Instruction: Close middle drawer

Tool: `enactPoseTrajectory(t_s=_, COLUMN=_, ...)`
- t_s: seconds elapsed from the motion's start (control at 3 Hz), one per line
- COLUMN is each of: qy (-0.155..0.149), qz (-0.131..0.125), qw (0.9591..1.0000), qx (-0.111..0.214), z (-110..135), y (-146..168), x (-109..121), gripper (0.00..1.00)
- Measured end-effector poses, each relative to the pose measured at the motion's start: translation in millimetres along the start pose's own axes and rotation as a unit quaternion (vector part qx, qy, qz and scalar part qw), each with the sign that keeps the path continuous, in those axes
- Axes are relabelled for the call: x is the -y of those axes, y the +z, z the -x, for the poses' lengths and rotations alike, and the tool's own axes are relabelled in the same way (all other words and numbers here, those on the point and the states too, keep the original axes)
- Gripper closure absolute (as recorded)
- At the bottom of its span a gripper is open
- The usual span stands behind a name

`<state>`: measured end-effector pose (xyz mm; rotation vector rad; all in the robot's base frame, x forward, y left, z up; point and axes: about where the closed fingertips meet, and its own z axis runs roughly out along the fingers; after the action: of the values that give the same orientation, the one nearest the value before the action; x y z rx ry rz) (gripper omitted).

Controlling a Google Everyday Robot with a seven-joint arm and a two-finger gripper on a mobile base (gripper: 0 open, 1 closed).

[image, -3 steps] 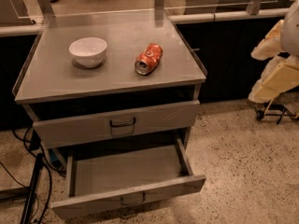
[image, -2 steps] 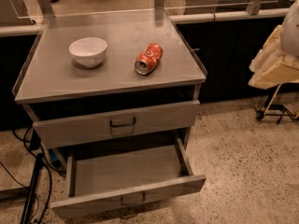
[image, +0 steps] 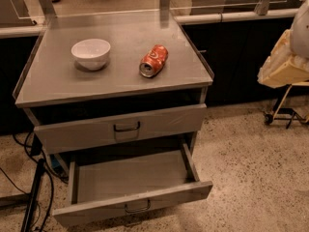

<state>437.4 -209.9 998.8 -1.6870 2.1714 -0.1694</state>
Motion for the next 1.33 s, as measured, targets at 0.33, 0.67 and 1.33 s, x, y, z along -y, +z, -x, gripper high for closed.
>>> enactPoseTrajectory(t_s=0.33, qy=0.000, qz=0.000, qw=1.0000, qx=0.000, z=0.0, y=0.1, x=0.0, gripper=1.00)
enactPoseTrajectory(t_s=0.67, qy=0.001, qz=0.013, qw=0.9999, qx=0.001, z=-3.7, y=14.0, x=-9.9, gripper=1.00)
enactPoseTrajectory(t_s=1.33, qy=0.065, qz=0.078, qw=0.9937, qx=-0.047, z=-37.9, y=137.8, x=-42.6, gripper=1.00)
